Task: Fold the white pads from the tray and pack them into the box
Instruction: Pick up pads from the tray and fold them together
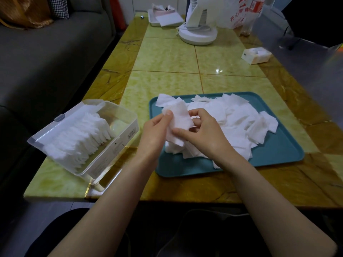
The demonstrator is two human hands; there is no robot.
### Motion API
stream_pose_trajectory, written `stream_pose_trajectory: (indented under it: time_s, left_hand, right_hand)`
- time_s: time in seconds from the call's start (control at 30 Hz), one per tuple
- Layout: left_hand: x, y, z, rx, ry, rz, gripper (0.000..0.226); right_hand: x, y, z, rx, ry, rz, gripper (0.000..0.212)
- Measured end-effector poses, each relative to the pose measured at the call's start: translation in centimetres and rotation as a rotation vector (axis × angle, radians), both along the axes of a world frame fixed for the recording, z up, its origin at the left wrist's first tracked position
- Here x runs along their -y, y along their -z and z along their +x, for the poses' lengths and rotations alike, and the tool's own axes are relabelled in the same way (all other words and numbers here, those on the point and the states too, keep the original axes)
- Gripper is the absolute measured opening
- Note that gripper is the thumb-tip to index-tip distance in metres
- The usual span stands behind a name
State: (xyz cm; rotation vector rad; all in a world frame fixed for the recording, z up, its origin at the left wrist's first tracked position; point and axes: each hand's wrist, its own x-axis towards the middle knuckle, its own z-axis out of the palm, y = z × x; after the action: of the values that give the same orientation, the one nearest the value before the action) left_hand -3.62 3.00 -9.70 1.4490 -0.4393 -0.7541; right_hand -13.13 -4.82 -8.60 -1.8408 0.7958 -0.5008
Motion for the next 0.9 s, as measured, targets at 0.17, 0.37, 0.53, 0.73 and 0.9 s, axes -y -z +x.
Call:
stream_pose_trajectory:
  time_s: [0.17, 0.37, 0.53, 0.73, 0.9]
  left_hand:
    - [0.2, 0.1, 0.2, -0.044, -0.092, -0.021, 0.027]
    - [0.4, -0.3, 0.4, -0.039, -0.266, -0.065, 0.035]
    - [0.3, 0.2, 2.2, 0.076, -0.384, -0.063, 0.038]
    - [0.0, 0.6, 1.2, 0.374, -0.163, 0.08, 0.043]
    - [0.0, 0.1, 0.5, 0.302, 0.011, 0.048, 0.034]
  right_hand:
    - [0.0, -0.2, 0.2, 0.029, 0.004, 0.087, 0.039]
    - [-0.2, -0.4, 0.1, 0.017, -0.027, 0.097, 0.03]
    - [0.7, -0.3, -0.2, 0.025, 0.035, -0.041, 0.015]
    - [1.2, -1.6, -0.9, 0.194, -0.059, 0.016, 0.014]
    - [1.6, -0.5, -0.7, 0.063, -0.008, -0.17, 0.011]
